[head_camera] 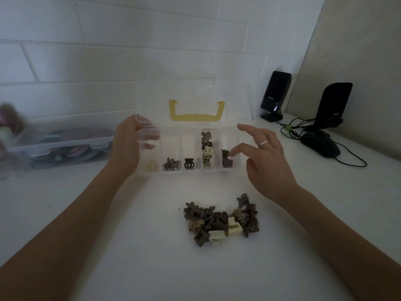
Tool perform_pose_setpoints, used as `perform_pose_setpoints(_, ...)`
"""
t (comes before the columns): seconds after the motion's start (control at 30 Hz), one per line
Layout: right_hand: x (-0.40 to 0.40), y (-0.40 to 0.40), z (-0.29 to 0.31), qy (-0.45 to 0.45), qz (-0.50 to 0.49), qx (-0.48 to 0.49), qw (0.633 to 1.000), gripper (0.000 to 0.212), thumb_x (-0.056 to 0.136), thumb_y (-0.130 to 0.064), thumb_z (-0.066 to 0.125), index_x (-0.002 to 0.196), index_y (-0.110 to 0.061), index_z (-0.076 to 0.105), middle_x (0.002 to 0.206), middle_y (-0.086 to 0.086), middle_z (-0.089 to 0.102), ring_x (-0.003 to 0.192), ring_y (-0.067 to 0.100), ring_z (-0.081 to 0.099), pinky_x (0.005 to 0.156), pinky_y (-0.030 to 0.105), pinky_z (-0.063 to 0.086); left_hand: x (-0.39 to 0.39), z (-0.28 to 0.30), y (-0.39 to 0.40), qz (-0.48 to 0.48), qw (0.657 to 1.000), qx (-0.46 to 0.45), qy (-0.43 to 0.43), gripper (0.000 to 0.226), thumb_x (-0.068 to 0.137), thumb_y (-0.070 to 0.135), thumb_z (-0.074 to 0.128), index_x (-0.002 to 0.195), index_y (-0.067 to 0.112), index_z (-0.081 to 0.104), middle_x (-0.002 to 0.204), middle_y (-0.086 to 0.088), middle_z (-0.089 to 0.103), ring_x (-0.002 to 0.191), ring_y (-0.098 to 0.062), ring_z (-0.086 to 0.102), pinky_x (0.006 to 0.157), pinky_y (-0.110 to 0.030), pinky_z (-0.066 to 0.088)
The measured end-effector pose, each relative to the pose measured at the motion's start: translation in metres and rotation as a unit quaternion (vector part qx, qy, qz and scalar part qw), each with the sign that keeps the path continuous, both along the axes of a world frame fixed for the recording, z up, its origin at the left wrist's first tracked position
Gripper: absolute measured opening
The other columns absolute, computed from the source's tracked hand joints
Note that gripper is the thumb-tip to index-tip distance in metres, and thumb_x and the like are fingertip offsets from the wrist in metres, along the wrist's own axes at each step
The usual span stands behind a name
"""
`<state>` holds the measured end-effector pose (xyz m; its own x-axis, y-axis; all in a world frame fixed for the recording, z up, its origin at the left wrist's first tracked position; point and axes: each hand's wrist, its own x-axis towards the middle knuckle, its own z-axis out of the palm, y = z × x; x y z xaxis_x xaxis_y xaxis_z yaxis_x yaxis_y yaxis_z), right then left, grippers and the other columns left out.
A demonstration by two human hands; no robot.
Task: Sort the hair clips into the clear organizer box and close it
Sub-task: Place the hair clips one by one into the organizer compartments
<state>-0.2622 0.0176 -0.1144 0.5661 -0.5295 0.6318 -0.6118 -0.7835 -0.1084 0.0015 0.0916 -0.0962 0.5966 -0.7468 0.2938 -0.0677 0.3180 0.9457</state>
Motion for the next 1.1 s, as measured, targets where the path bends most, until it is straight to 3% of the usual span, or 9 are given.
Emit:
perform_pose_setpoints(0.13, 0.0007, -0.0007, -0.0018, 0.011, 0.032, -0.001, 0.999, 0.046, 0.067, 0.0, 0.031, 0.076, -0.022, 0.071, 0.138, 0.003, 0.048, 0.122, 0.024, 0.03, 0.095, 0.047, 0.033, -0.0023, 0.0023, -0.0006, 0.008, 1.0, 0.002, 0.019, 0.022, 0.084, 0.006, 0.033, 0.069, 0.012, 0.049, 0.055, 0.006, 0.065, 0.047, -0.009, 0.058, 0.049, -0.022, 0.043)
perform_pose_setpoints(0.3, 0.0012, 0.0001, -0.0048, 0.054, 0.0, -0.033, 0.998, 0.06, 0.066, 0.014, 0.052, 0.119, -0.013, 0.063, 0.144, 0.006, 0.043, 0.121, 0.025, 0.028, 0.092, 0.049, 0.037, -0.0016, 0.001, 0.0018, 0.003, 1.0, -0.004, -0.007, 0.019, 0.081, 0.011, 0.035, 0.069, 0.012, 0.05, 0.057, 0.006, 0.065, 0.05, -0.01, 0.059, 0.051, -0.024, 0.044)
perform_pose_setpoints(0.43, 0.003, 0.0017, -0.0037, 0.058, -0.013, -0.04, 0.997, 0.061, 0.068, 0.013, 0.051, 0.124, -0.009, 0.058, 0.144, 0.007, 0.043, 0.118, 0.025, 0.028, 0.093, 0.049, 0.038, -0.0024, 0.001, 0.001, 0.005, 1.0, -0.002, 0.0, 0.023, 0.084, 0.007, 0.033, 0.069, 0.012, 0.049, 0.06, 0.004, 0.065, 0.05, -0.011, 0.058, 0.053, -0.026, 0.043)
perform_pose_setpoints(0.53, 0.0031, 0.0019, -0.0035, 0.064, -0.015, -0.04, 0.997, 0.057, 0.069, 0.01, 0.051, 0.121, -0.01, 0.061, 0.143, 0.008, 0.044, 0.118, 0.025, 0.028, 0.091, 0.048, 0.039, -0.0026, 0.0008, 0.0004, 0.004, 1.0, -0.001, 0.006, 0.021, 0.083, 0.009, 0.034, 0.069, 0.012, 0.049, 0.056, 0.006, 0.065, 0.049, -0.01, 0.059, 0.052, -0.025, 0.043)
perform_pose_setpoints(0.73, 0.0029, 0.0009, -0.0063, 0.075, 0.012, -0.041, 0.996, 0.045, 0.073, -0.011, 0.028, 0.086, -0.018, 0.07, 0.135, 0.005, 0.052, 0.118, 0.023, 0.034, 0.086, 0.042, 0.039, -0.0019, 0.0002, 0.0002, 0.001, 1.0, -0.005, 0.008, 0.019, 0.081, 0.01, 0.036, 0.07, 0.013, 0.05, 0.055, 0.007, 0.065, 0.048, -0.009, 0.058, 0.052, -0.025, 0.043)
perform_pose_setpoints(0.83, 0.0031, 0.002, -0.0059, 0.071, 0.007, -0.042, 0.997, 0.039, 0.072, -0.001, 0.045, 0.097, -0.016, 0.071, 0.138, 0.006, 0.05, 0.117, 0.024, 0.032, 0.087, 0.044, 0.041, -0.0016, -0.0002, 0.001, -0.005, 1.0, -0.009, 0.002, 0.014, 0.07, 0.02, 0.039, 0.071, 0.013, 0.051, 0.057, 0.006, 0.065, 0.05, -0.01, 0.059, 0.051, -0.024, 0.045)
perform_pose_setpoints(0.93, 0.004, 0.0033, -0.0049, 0.08, -0.014, -0.061, 0.995, 0.051, 0.071, 0.002, 0.051, 0.119, -0.01, 0.061, 0.142, 0.007, 0.045, 0.116, 0.024, 0.031, 0.087, 0.045, 0.042, -0.0009, -0.0013, 0.0007, -0.006, 1.0, -0.01, -0.006, 0.015, 0.067, 0.022, 0.039, 0.07, 0.014, 0.051, 0.057, 0.006, 0.065, 0.051, -0.01, 0.06, 0.051, -0.024, 0.045)
perform_pose_setpoints(1.03, 0.0047, 0.0043, -0.0035, 0.087, -0.02, -0.057, 0.994, 0.054, 0.072, -0.001, 0.044, 0.123, -0.008, 0.058, 0.144, 0.007, 0.043, 0.116, 0.024, 0.03, 0.088, 0.045, 0.041, -0.001, -0.0013, 0.0003, -0.01, 1.0, -0.011, -0.005, 0.015, 0.067, 0.022, 0.04, 0.07, 0.014, 0.051, 0.059, 0.005, 0.065, 0.05, -0.011, 0.059, 0.051, -0.024, 0.044)
perform_pose_setpoints(1.1, 0.0044, 0.0039, -0.0031, 0.086, -0.014, -0.052, 0.995, 0.05, 0.071, 0.003, 0.05, 0.119, -0.01, 0.062, 0.144, 0.008, 0.044, 0.117, 0.024, 0.03, 0.088, 0.046, 0.041, -0.0006, -0.0012, -0.0001, -0.011, 1.0, -0.013, 0.0, 0.014, 0.066, 0.021, 0.039, 0.07, 0.013, 0.051, 0.061, 0.003, 0.065, 0.05, -0.011, 0.059, 0.051, -0.024, 0.044)
